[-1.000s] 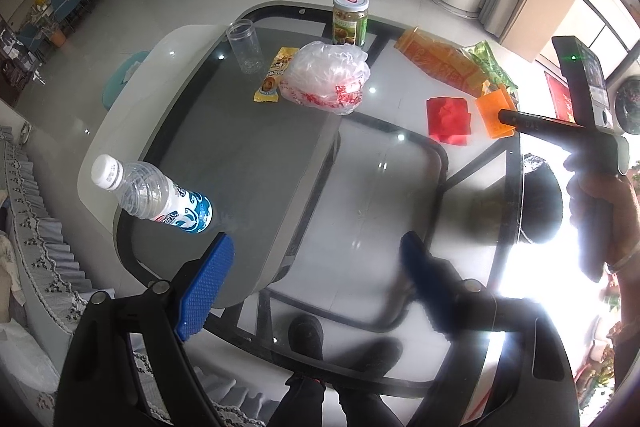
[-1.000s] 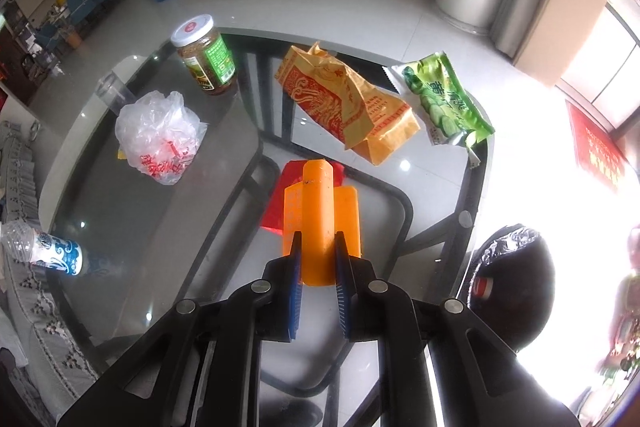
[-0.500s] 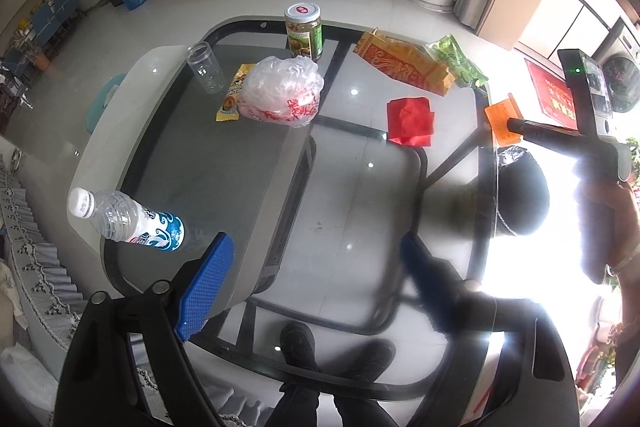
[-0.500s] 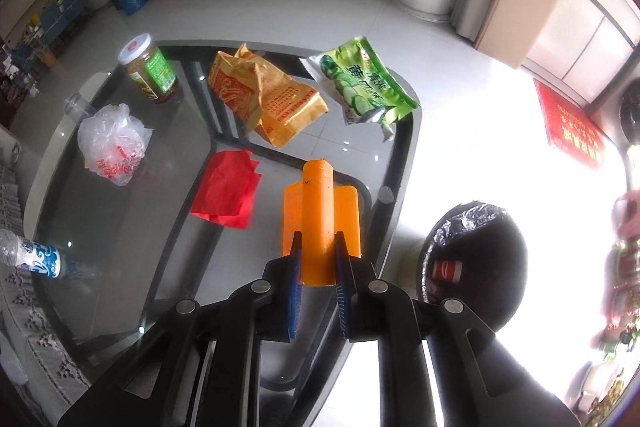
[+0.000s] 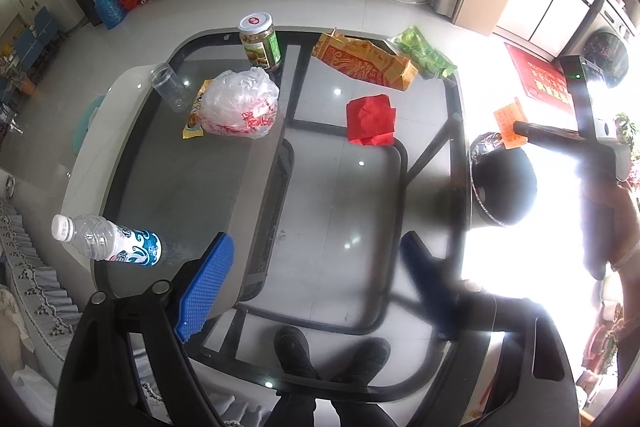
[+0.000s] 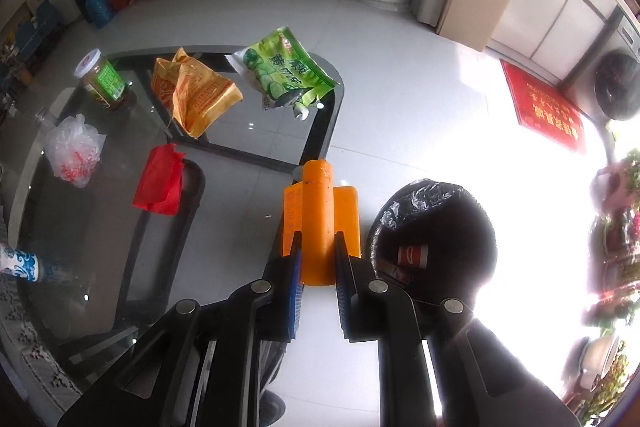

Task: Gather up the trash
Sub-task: 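Lower the held card holder over the trash bin with the right gripper, then open the right gripper to drop the card holder into the bin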

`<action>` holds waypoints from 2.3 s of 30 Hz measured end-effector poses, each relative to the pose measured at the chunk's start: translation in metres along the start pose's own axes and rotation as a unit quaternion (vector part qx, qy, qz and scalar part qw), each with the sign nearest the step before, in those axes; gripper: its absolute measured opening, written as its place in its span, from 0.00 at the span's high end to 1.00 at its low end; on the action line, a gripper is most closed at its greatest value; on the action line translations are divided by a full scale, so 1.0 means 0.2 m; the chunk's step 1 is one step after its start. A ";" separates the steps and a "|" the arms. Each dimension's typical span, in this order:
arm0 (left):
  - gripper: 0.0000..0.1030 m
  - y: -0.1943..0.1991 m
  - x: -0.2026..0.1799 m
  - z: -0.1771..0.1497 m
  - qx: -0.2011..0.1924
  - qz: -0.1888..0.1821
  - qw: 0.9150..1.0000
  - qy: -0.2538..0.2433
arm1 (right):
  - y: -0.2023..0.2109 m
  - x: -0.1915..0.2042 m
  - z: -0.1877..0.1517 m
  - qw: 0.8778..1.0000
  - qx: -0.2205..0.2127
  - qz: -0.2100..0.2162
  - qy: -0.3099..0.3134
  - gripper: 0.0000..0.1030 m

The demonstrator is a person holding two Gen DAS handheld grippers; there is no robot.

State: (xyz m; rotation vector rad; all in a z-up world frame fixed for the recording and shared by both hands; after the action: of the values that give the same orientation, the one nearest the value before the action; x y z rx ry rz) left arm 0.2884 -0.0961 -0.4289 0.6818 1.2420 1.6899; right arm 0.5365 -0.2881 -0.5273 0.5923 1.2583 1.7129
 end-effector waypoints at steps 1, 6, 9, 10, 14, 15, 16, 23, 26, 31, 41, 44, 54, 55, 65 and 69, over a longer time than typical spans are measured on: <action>0.19 0.00 -0.01 0.00 0.000 0.000 1.000 -0.002 | 0.00 -0.02 0.00 1.000 0.001 -0.003 -0.003 0.87; 0.19 -0.02 -0.06 0.00 0.003 -0.002 1.000 -0.011 | -0.02 -0.13 -0.02 1.000 0.004 -0.013 -0.016 0.87; 0.19 -0.02 -0.09 0.01 0.004 -0.003 1.000 -0.017 | -0.03 -0.18 -0.04 1.000 0.007 -0.019 -0.022 0.87; 0.19 -0.02 -0.10 0.01 0.003 -0.003 1.000 -0.019 | -0.04 -0.20 -0.05 0.999 0.008 -0.021 -0.024 0.87; 0.19 -0.03 -0.13 0.02 0.004 -0.005 1.000 -0.025 | -0.05 -0.26 -0.07 0.999 0.011 -0.027 -0.033 0.87; 0.19 -0.03 -0.13 0.02 0.004 -0.005 1.000 -0.026 | -0.06 -0.28 -0.07 0.999 0.012 -0.028 -0.035 0.87; 0.19 -0.04 -0.14 0.02 0.005 -0.006 1.000 -0.027 | -0.06 -0.29 -0.08 0.999 0.012 -0.030 -0.036 0.87; 0.19 -0.05 -0.19 0.03 0.007 -0.007 0.999 -0.036 | -0.08 -0.37 -0.10 0.998 0.015 -0.043 -0.040 0.87; 0.19 -0.06 -0.20 0.04 0.007 -0.008 0.999 -0.039 | -0.10 -0.41 -0.11 0.998 0.018 -0.049 -0.046 0.87; 0.19 -0.07 -0.22 0.04 0.010 -0.009 0.999 -0.043 | -0.14 -0.48 -0.13 0.996 0.024 -0.060 -0.054 0.87; 0.19 -0.11 -0.25 0.04 0.017 -0.008 0.999 -0.049 | -0.24 -0.60 -0.17 0.994 0.036 -0.077 -0.073 0.91; 0.19 -0.12 -0.25 0.04 0.018 -0.006 0.999 -0.050 | -0.29 -0.65 -0.19 0.992 0.045 -0.082 -0.081 0.92; 0.19 -0.16 -0.23 0.01 0.026 0.004 0.998 -0.049 | -0.71 -0.82 -0.29 0.981 0.123 -0.111 -0.098 0.92; 0.19 -0.16 -0.23 0.01 0.026 0.005 0.998 -0.049 | -0.74 -0.83 -0.30 0.980 0.129 -0.115 -0.099 0.92; 0.19 -0.18 -0.21 -0.01 0.028 0.011 0.999 -0.041 | -0.80 -0.82 -0.36 0.977 0.145 -0.119 -0.100 0.92; 0.19 -0.18 -0.22 -0.01 0.028 0.008 0.999 -0.042 | -0.82 -0.82 -0.36 0.976 0.150 -0.122 -0.100 0.92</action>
State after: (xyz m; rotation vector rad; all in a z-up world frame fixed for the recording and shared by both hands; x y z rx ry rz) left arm 0.3175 -0.1334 -0.4594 0.7908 1.2300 1.6283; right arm 0.6208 -0.4541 -0.6837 0.7338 1.3902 1.2392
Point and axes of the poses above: each gripper's, at about its wrist camera, not at the fingertips, and y roughly against the way its jaws point, x to its left, z to its top, the point moved 3 cm from there along -y, roughly the way its jaws point, and after that the axes turned 8 degrees about -z, right-handed, at the moved point
